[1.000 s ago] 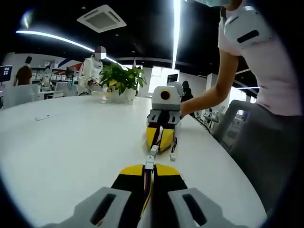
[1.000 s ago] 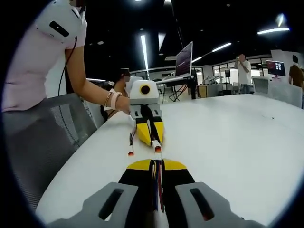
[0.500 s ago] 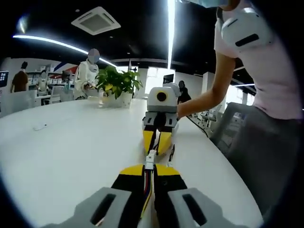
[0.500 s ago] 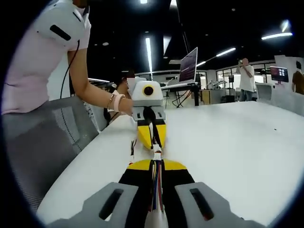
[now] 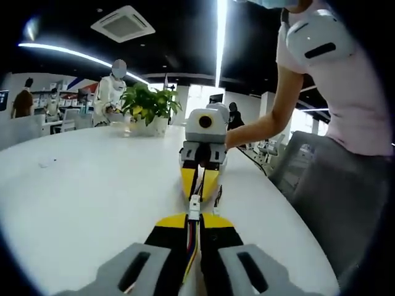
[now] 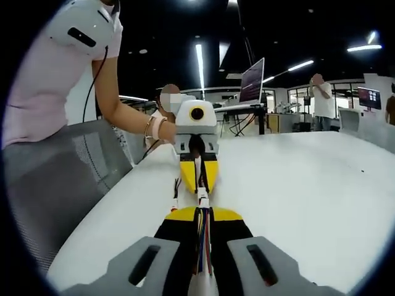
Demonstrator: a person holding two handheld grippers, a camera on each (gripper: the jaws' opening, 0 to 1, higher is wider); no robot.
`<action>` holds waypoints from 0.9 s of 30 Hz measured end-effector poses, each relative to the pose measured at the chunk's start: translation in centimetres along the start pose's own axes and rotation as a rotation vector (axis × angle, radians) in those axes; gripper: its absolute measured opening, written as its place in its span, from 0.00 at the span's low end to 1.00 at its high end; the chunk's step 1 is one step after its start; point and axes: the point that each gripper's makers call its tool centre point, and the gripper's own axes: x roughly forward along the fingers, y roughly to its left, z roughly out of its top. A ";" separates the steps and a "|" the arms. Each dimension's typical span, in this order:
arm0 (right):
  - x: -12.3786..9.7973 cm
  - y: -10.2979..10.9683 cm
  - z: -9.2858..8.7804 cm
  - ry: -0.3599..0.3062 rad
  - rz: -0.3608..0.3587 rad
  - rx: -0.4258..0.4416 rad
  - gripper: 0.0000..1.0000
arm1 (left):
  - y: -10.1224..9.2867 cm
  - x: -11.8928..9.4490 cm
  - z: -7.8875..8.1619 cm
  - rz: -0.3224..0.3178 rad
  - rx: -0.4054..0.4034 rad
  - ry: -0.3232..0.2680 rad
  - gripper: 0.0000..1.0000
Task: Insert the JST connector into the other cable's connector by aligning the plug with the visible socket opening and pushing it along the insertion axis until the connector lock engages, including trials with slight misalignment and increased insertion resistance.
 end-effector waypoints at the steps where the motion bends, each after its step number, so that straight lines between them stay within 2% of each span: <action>1: 0.0 0.0 0.0 0.001 0.000 -0.002 0.03 | 0.0 0.0 0.0 -0.001 -0.001 0.000 0.01; 4: 0.0 0.1 0.0 -0.001 0.006 0.004 0.03 | 0.0 -0.1 0.6 -0.002 -0.014 -0.026 0.01; 17: 0.2 0.7 0.0 0.017 0.036 -0.006 0.03 | -0.3 0.2 0.3 -0.028 0.006 -0.001 0.01; 21: 0.2 1.0 0.4 -0.002 0.051 0.012 0.03 | -0.4 0.0 0.8 -0.040 -0.011 -0.029 0.01; 27: 0.4 1.3 1.0 -0.011 0.064 0.010 0.03 | -0.5 0.0 1.0 -0.054 -0.014 -0.040 0.01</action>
